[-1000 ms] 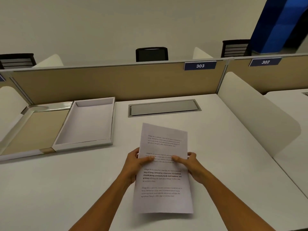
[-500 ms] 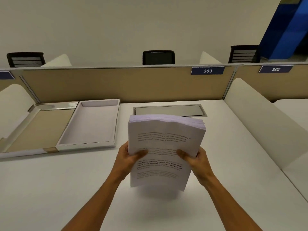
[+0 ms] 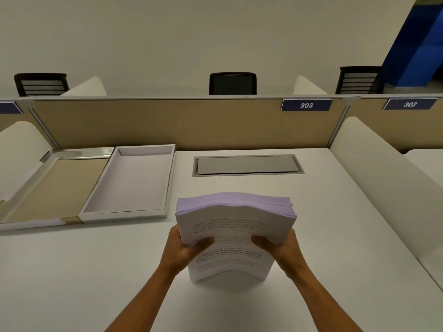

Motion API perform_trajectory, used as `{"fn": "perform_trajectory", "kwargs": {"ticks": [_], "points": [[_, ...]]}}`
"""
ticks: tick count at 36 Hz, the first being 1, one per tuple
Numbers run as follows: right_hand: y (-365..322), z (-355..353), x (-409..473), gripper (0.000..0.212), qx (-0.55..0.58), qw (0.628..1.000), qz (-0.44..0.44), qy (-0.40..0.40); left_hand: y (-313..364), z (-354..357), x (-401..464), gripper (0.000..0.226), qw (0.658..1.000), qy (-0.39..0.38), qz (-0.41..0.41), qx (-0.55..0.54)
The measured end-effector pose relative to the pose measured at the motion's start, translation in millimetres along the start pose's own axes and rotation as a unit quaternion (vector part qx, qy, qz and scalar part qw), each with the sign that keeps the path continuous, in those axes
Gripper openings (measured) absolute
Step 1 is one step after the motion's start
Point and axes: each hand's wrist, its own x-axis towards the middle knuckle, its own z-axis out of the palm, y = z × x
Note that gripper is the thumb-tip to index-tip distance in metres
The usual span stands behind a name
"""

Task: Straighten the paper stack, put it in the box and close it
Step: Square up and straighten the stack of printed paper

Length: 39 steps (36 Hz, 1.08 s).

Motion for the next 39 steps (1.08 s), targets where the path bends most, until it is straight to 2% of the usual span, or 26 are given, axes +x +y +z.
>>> {"fn": "perform_trajectory", "kwargs": {"ticks": [2, 6, 9, 10, 13, 16, 27, 30, 31, 34, 39], "points": [[0, -1, 3, 0.048, 0.002, 1.0, 0.0, -0.011, 0, 1, 0, 0.052, 1.0, 0.006, 0.002, -0.013], [4, 0, 5, 0.047, 0.039, 0.999, 0.011, -0.027, -7, 11, -4, 0.079, 0.998, 0.051, -0.015, -0.046], [5, 2, 6, 0.048, 0.051, 0.998, 0.011, -0.029, -10, 16, -3, 0.081, 0.996, 0.074, -0.022, -0.047], [5, 3, 6, 0.048, 0.05, 0.998, 0.01, -0.029, -10, 16, -3, 0.078, 0.996, 0.079, -0.027, -0.044], [4, 10, 5, 0.045, 0.05, 0.999, -0.002, -0.012, -13, 18, -1, 0.046, 0.996, 0.084, -0.033, -0.015], [2, 15, 3, 0.043, 0.046, 0.999, -0.014, 0.012, -13, 19, -2, 0.038, 0.996, 0.089, -0.029, -0.012], [-7, 15, 0, 0.047, 0.046, 0.998, -0.03, 0.012, -4, 15, 0, 0.044, 0.997, 0.08, -0.006, -0.014], [-3, 16, -2, 0.046, 0.047, 0.999, -0.021, 0.003, -5, 17, -5, 0.066, 0.996, 0.079, -0.013, -0.049], [-3, 16, -2, 0.047, 0.046, 0.999, -0.02, -0.001, -6, 18, -5, 0.066, 0.995, 0.078, -0.016, -0.055], [-3, 16, -1, 0.049, 0.036, 0.999, -0.02, -0.008, -9, 19, -2, 0.046, 0.996, 0.08, -0.029, -0.036], [-6, 15, 4, 0.045, 0.028, 0.999, -0.022, 0.002, -10, 19, 2, 0.045, 0.996, 0.086, -0.033, -0.021]]}}
